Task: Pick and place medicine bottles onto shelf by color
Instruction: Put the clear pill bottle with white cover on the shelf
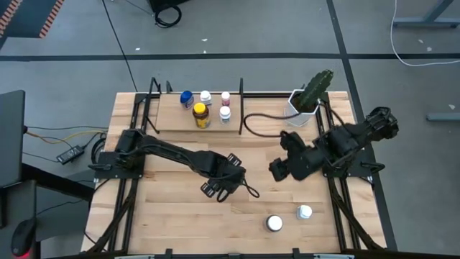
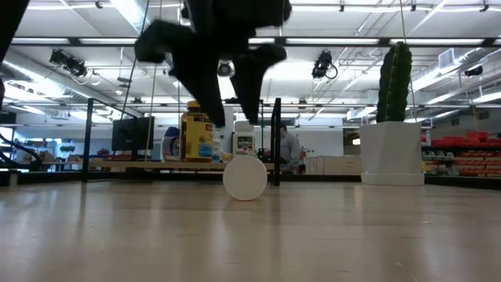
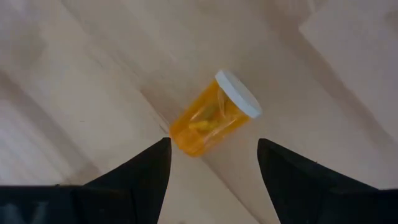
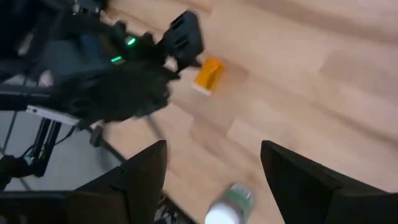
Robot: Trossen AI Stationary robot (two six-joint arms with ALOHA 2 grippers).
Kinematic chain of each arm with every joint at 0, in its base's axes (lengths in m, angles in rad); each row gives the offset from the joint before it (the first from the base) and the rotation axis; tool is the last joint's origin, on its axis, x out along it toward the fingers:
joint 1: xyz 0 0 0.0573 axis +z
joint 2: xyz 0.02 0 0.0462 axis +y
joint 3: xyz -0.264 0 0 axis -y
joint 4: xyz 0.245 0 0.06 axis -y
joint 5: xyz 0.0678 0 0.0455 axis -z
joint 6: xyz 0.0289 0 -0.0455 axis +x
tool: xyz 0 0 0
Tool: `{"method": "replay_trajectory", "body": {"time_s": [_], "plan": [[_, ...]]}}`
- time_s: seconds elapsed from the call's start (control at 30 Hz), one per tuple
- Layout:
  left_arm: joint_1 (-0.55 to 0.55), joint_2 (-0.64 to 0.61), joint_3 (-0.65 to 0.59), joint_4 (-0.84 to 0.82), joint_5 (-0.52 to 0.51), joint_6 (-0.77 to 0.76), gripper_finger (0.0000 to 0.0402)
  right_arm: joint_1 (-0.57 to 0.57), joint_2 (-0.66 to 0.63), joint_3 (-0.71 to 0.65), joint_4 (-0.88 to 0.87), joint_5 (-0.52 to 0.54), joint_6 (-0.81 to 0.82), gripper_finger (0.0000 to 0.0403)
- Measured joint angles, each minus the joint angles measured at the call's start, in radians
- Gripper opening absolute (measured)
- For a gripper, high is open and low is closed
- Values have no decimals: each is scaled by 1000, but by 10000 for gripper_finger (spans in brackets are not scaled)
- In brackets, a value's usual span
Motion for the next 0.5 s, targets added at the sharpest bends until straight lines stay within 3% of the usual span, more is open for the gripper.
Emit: {"method": "replay_trajectory", "body": {"time_s": [0.3,0.5], "plan": [[0,42,0,-32,-3,-166,251,204,30,1,25,-29,167,266],[-21,-17,0,17,34,-413,252,337,111,0,24,-34,24,266]]}}
